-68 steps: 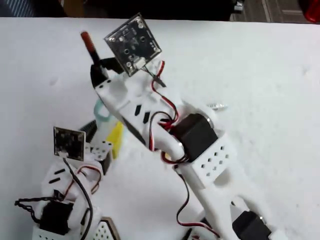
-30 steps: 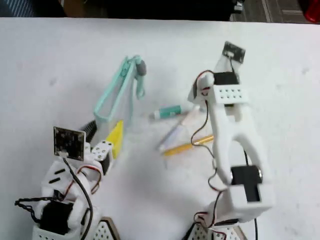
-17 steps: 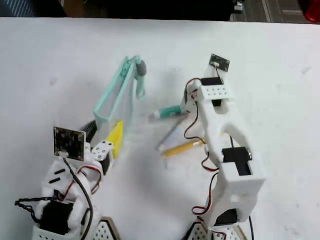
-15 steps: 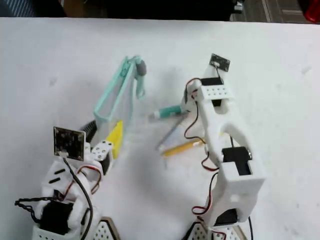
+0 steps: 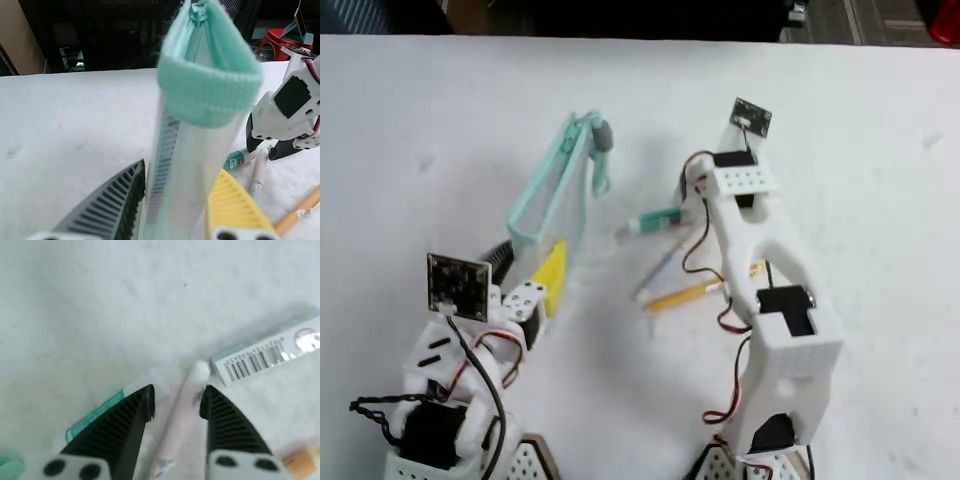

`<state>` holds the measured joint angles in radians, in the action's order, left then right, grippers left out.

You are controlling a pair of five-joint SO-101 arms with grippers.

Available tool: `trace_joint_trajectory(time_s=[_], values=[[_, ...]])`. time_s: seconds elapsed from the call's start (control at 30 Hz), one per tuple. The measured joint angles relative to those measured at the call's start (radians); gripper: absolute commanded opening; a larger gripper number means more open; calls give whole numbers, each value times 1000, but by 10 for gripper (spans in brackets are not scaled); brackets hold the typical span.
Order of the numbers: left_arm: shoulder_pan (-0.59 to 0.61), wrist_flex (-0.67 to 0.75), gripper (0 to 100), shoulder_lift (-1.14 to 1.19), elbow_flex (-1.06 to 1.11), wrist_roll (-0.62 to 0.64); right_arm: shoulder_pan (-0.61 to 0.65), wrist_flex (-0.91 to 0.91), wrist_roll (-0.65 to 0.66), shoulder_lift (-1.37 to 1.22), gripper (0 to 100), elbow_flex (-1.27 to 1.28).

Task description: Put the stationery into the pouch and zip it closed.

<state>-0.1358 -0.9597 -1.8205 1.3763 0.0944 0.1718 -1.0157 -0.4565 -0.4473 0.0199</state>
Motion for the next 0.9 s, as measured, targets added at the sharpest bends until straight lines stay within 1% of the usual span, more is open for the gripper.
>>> trace_joint_trajectory(time_s=[0.13, 0.3, 0.47, 0.73, 0.9], values=[[0, 0, 196, 0, 0, 0, 0, -37, 0, -3, 46, -3], [0, 0, 196, 0, 0, 0, 0, -52, 0, -3, 105, -3], [0, 0, 196, 0, 3, 0, -2, -103, 0, 49, 105, 17], [0, 2, 196, 0, 25, 0, 0, -103, 2, 68, 105, 57], [0, 2, 196, 0, 25, 0, 0, -57, 2, 44, 105, 57]])
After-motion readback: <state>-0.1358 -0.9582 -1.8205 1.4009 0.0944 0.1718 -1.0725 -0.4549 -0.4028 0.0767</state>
